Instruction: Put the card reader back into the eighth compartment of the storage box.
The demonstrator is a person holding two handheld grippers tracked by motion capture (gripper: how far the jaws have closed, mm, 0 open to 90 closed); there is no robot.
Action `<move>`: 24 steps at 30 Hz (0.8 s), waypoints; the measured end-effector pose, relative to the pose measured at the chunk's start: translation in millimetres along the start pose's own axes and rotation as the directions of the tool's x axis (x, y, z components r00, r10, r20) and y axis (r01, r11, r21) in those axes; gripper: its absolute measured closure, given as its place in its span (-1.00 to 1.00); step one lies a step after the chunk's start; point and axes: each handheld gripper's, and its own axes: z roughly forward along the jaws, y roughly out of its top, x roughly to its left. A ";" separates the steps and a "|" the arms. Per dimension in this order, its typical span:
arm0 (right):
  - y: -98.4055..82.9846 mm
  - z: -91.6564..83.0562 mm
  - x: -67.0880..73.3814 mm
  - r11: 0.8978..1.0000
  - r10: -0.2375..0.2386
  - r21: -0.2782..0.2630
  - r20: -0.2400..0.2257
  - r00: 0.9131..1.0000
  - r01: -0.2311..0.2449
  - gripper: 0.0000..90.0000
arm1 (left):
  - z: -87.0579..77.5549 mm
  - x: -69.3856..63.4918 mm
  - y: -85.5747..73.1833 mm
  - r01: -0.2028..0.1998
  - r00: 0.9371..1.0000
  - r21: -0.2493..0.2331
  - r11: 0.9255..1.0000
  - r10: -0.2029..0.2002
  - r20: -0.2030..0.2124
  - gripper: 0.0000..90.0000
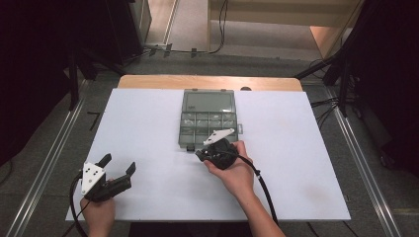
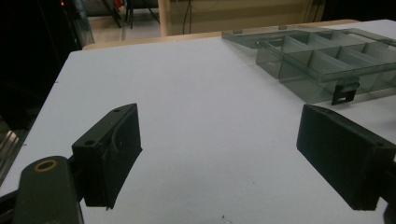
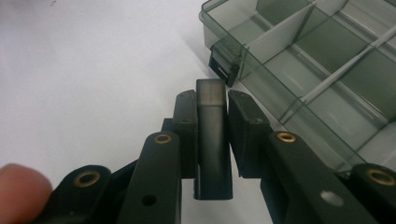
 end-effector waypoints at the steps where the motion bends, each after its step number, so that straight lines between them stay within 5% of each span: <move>1: 0.0 -0.6 -0.6 1.000 0.000 0.000 0.000 1.000 0.000 0.60 | 0.1 -0.1 0.0 0.001 1.000 -0.001 1.000 -0.001 -0.001 -0.68; 24: 0.9 -13.6 -10.2 1.000 0.017 -0.021 0.019 1.000 -0.017 0.60 | 0.1 -0.3 0.0 -0.001 1.000 0.000 1.000 0.001 -0.001 -0.69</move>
